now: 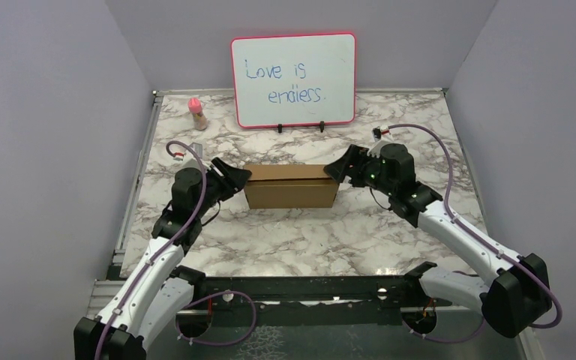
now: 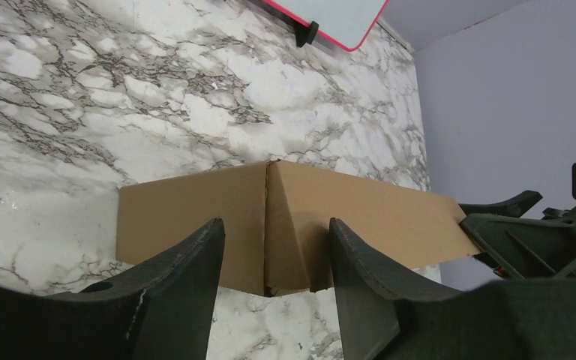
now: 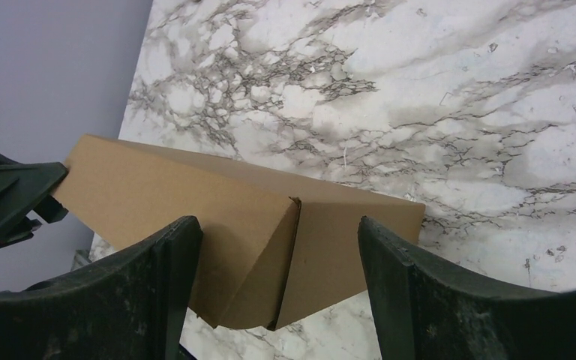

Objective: Fold the paper box

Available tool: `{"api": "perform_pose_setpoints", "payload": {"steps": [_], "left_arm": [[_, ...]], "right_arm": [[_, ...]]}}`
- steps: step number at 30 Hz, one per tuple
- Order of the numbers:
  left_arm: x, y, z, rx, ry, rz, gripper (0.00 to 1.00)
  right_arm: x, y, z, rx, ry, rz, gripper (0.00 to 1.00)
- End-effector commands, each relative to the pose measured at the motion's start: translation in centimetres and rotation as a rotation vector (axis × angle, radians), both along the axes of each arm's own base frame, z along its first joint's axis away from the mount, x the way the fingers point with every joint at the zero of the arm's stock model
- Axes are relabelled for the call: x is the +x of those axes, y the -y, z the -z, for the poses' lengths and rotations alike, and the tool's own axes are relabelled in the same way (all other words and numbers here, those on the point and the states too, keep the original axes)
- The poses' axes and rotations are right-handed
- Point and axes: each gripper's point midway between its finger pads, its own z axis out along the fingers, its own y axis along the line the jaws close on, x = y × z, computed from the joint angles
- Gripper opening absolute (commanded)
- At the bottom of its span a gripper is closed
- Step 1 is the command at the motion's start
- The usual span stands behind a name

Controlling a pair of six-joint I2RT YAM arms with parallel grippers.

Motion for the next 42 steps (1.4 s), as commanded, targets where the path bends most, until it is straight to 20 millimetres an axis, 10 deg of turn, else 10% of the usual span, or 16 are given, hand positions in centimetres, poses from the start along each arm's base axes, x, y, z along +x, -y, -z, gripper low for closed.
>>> {"api": "perform_pose_setpoints", "payload": {"steps": [1,28,42], "left_arm": [[-1.1,-0.2,1.5,0.026,-0.095,0.035,0.54],[-1.3,0.5,5.1,-0.195,-0.165,0.128,0.34],[-1.1,-2.3,11.0,-0.044,-0.274,0.019,0.32]], "right_arm": [[-0.9,0.0,-0.4,-0.007,-0.010,-0.060,0.82],[-2.5,-0.3,5.8,0.115,-0.094,-0.224,0.53],[-0.7,-1.3,7.9,0.131,-0.092,-0.263,0.49]]}}
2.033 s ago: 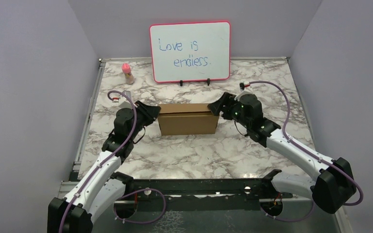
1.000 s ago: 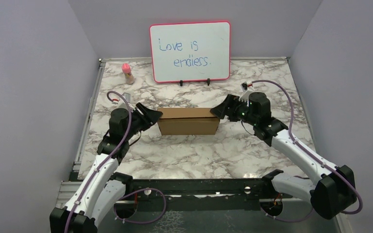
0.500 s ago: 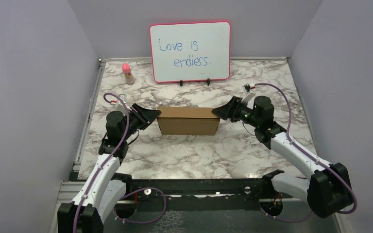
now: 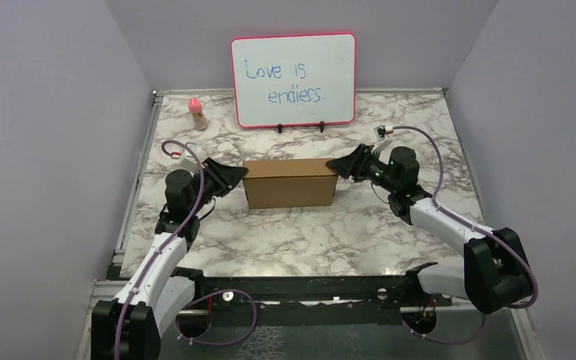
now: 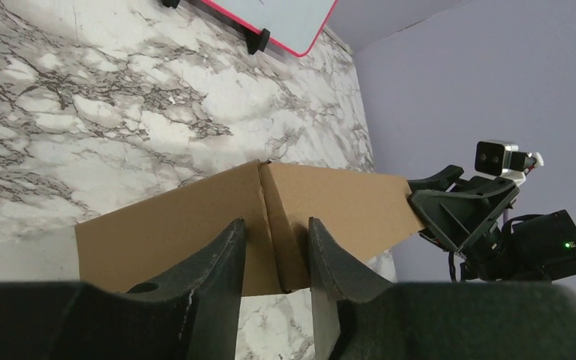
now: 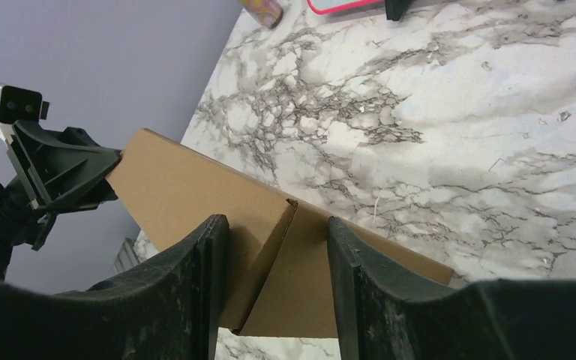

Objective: Fold the paper box

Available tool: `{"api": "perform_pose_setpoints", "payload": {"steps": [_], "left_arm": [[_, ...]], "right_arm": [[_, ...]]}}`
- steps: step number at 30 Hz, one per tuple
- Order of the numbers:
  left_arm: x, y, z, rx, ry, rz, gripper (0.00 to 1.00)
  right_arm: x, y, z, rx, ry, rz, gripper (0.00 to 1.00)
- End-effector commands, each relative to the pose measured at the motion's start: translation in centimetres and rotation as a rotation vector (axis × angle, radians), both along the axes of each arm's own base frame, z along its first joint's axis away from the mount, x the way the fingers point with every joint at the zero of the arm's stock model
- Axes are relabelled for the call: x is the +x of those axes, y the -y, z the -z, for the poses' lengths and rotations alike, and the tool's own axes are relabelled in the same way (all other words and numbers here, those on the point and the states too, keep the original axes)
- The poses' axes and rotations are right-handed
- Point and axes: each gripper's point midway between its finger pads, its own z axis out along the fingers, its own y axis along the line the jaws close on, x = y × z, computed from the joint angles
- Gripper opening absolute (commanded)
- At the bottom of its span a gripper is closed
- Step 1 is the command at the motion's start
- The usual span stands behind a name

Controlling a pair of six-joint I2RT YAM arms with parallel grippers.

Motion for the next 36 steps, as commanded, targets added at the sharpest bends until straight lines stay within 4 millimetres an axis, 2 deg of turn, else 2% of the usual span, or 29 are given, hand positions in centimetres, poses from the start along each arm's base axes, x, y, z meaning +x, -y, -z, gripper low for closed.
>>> {"api": "perform_pose_setpoints", "payload": {"steps": [1,5,10,13,15,17,21,28,32,36], "left_arm": [[-2.9,-1.7,9.9,0.100,-0.305,-0.038,0.32],[-3.7,-1.3,10.8,0.028,-0.340,-0.035,0.32],[-4.7,-2.2,13.6,0.064,-0.424,-0.080,0.32],[-4.6,-2.3,14.2,0.067,-0.444,-0.088,0.30],[-4.4,-2.1,14.5,0.046,-0.442,-0.087,0.23],[-4.7,-1.7,15.1,0.007,-0.457,-0.077,0.11],[-5.1,-1.4,16.4,0.041,-0.486,-0.037,0.01],[-3.9,-3.8,15.0,0.198,-0.437,-0.119,0.00],[-3.8,-3.3,13.8,0.159,-0.410,-0.108,0.00],[-3.6,-3.0,13.3,0.143,-0.401,-0.098,0.00]], "right_arm": [[-2.9,-0.9,6.1,-0.065,-0.181,-0.128,0.48],[-2.6,-0.9,6.8,-0.080,-0.177,-0.127,0.47],[-2.2,-0.8,7.3,-0.098,-0.171,-0.123,0.47],[-2.0,-1.1,7.0,-0.089,-0.172,-0.133,0.48],[-1.8,-1.2,6.7,-0.082,-0.174,-0.133,0.48],[-1.6,-1.5,6.0,-0.063,-0.174,-0.143,0.48],[-1.1,-2.0,4.6,-0.044,-0.157,-0.165,0.48],[-0.4,-1.9,1.5,-0.041,-0.088,-0.168,0.52],[-0.2,-0.9,0.2,-0.036,-0.064,-0.139,0.58],[-1.0,-0.8,-0.6,-0.003,-0.059,-0.173,0.63]]}}
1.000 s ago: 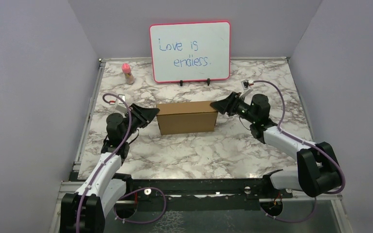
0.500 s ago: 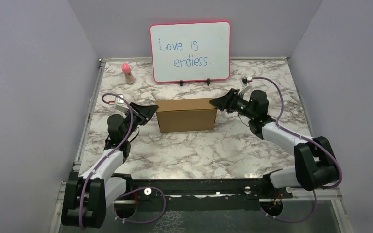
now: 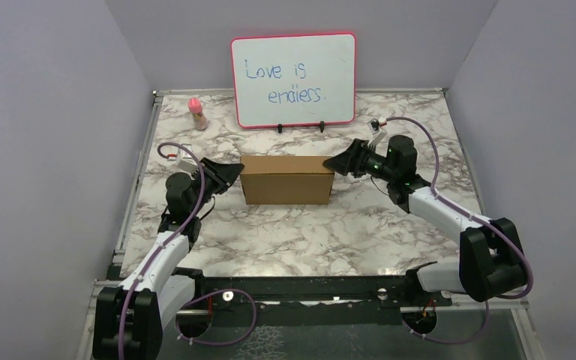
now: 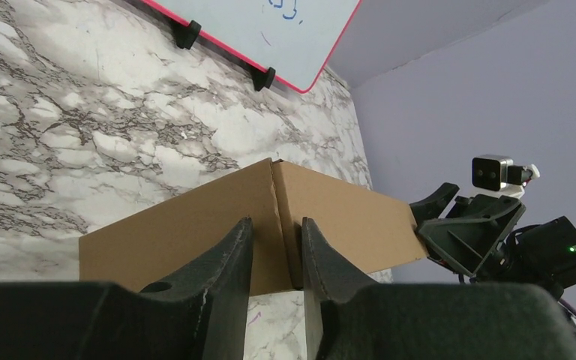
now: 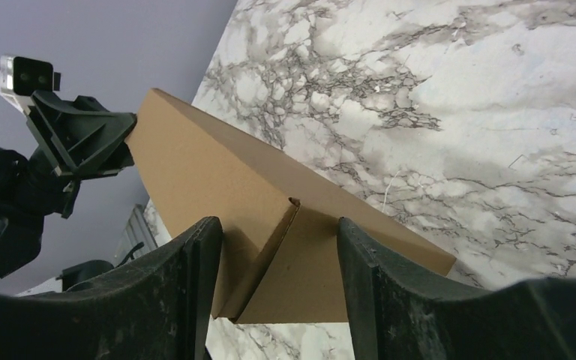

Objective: Fold the paper box

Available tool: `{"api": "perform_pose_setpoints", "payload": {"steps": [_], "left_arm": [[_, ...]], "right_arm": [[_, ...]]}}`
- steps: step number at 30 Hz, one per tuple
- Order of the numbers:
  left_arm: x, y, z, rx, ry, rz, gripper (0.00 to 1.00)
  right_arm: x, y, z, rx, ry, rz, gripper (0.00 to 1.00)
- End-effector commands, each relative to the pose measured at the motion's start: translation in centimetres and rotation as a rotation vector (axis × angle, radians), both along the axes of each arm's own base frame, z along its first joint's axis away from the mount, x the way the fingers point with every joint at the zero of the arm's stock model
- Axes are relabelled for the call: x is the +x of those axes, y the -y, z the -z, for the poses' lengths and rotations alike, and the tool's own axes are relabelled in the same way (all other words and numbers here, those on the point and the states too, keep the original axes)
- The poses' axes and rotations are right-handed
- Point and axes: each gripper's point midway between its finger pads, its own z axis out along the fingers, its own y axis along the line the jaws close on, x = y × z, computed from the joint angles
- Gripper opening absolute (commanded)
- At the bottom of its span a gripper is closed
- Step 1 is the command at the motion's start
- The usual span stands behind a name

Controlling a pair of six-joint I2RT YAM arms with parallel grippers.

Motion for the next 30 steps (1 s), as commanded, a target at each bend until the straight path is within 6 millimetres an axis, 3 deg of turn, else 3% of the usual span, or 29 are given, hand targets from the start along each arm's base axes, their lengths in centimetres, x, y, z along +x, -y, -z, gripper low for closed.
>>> {"api": "perform_pose_setpoints", "payload": {"steps": [1,11,15,18,25,30], "left_arm": [[-5.2,-1.7,12.4,0.145,-0.459,-0.018,0.00],[-5.0,-1.2,11.7,0.132,-0.444,0.002,0.00],[-5.2,-1.2,11.8,0.130,-0.448,0.007,0.00],[-5.2,-1.0,11.8,0.122,-0.447,0.014,0.00],[-4.6,-0.1,9.6,0.089,-0.384,0.065,0.06],[-3.8,0.6,7.2,0.025,-0.323,0.109,0.17]], "right_arm": [[-2.4,-0.3,-0.2,0.021,-0.034,-0.100,0.63],[-4.5,0.4,0.2,0.087,-0.052,-0.163,0.64],[-4.6,1.2,1.8,0.092,-0.080,-0.168,0.52],[-4.6,1.6,4.2,0.093,-0.137,-0.166,0.45],[-5.8,1.8,8.6,0.076,-0.254,-0.176,0.24],[-5.4,2.3,8.9,0.024,-0.288,-0.136,0.14]]}}
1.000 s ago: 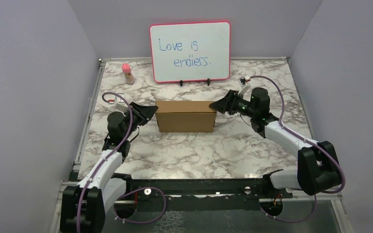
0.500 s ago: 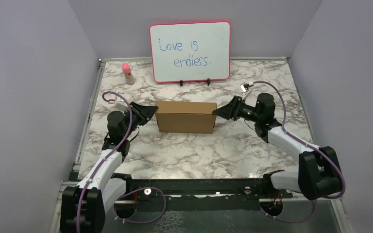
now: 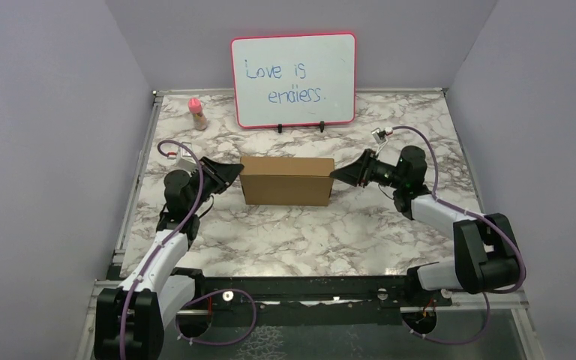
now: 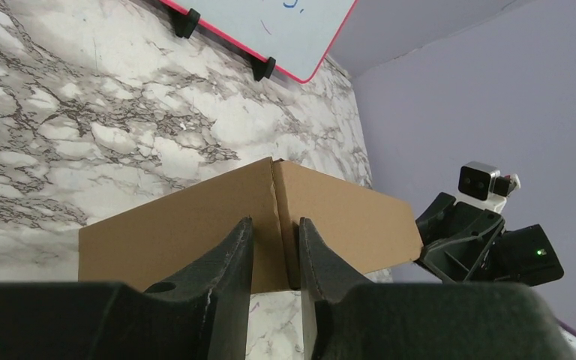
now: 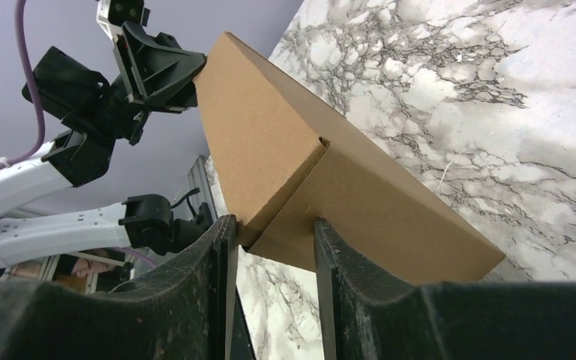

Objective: Fold the paper box

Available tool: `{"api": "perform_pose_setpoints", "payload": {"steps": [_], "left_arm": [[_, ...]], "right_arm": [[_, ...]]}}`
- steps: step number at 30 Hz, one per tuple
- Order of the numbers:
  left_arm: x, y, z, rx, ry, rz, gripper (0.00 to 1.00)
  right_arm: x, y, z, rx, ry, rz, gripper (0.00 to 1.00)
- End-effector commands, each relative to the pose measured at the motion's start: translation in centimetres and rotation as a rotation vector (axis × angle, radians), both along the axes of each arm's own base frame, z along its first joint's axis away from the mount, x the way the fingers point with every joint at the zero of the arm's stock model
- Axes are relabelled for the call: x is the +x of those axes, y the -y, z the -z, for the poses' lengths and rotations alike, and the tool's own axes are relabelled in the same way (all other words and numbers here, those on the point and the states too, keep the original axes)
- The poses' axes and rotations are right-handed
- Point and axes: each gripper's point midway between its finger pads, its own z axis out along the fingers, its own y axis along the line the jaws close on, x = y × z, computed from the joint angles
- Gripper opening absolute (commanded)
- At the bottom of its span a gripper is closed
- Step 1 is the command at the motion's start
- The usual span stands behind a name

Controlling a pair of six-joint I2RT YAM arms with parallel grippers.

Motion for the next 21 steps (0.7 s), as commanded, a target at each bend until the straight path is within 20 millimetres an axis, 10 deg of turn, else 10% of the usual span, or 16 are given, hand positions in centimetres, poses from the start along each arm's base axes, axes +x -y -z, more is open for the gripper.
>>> {"api": "perform_pose_setpoints", "payload": {"steps": [1,11,21], "left_arm": [[-3.4,0.3,7.0,0.013,-0.294,0.080,0.19],[-3.1,0.8,4.4,-0.086,-0.265,0.158,0.35],[-0.7,-0.7,0.0,-0.030,-0.168,0.135,0.50]], "right_arm": [[-1.6,1.4,7.1,-0.143,-0.262,0.051,0.14],[-0.1,0.3,0.3,-0.054,-0.155,0.007,0.45],[1.3,-0.2,-6.2,0.062,-0.065,-0.004,0.55]]}}
